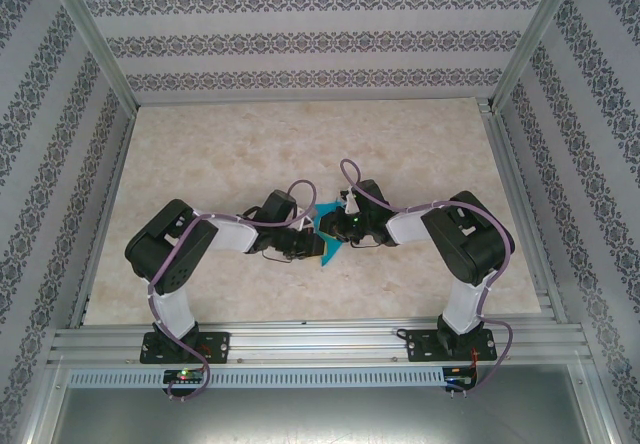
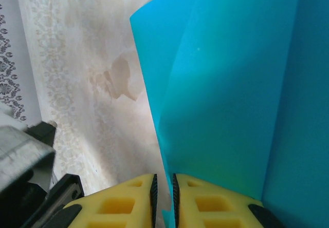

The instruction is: Fold a paper plane with a square sheet of paper (pick it up from the middle)

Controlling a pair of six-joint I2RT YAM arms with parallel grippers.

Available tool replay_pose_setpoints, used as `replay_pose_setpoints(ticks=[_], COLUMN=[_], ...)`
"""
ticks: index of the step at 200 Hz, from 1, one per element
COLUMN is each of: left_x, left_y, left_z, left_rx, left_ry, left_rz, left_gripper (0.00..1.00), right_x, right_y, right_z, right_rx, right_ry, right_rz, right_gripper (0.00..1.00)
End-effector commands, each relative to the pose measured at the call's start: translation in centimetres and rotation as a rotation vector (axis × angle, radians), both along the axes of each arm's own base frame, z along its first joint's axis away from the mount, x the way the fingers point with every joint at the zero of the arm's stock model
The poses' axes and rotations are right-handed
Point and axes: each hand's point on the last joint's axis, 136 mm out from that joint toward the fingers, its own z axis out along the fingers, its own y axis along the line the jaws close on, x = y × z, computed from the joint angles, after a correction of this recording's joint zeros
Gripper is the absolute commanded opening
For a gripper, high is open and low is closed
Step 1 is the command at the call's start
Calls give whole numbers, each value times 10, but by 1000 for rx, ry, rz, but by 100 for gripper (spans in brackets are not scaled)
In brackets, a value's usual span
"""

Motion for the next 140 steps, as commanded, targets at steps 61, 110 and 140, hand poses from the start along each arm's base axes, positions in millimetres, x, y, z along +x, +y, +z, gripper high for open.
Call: replay_pose_setpoints(ticks=[61, 110, 140], left_x=[-12, 5, 13], left_y=[56, 94, 73], left_z=[8, 24, 46], left_rx=[189, 240, 138], left_ry=[-49, -47, -51], left_rz=[253, 450, 394], left_gripper=[25, 27, 33], right_x=[-27, -26, -26], right_y=[-12, -6, -5], right_z=[-28, -21, -21], right_rx=[-96, -66, -49], right_ry=[49, 31, 33], right_rz=[-22, -80, -164], right_gripper=[18, 18, 19])
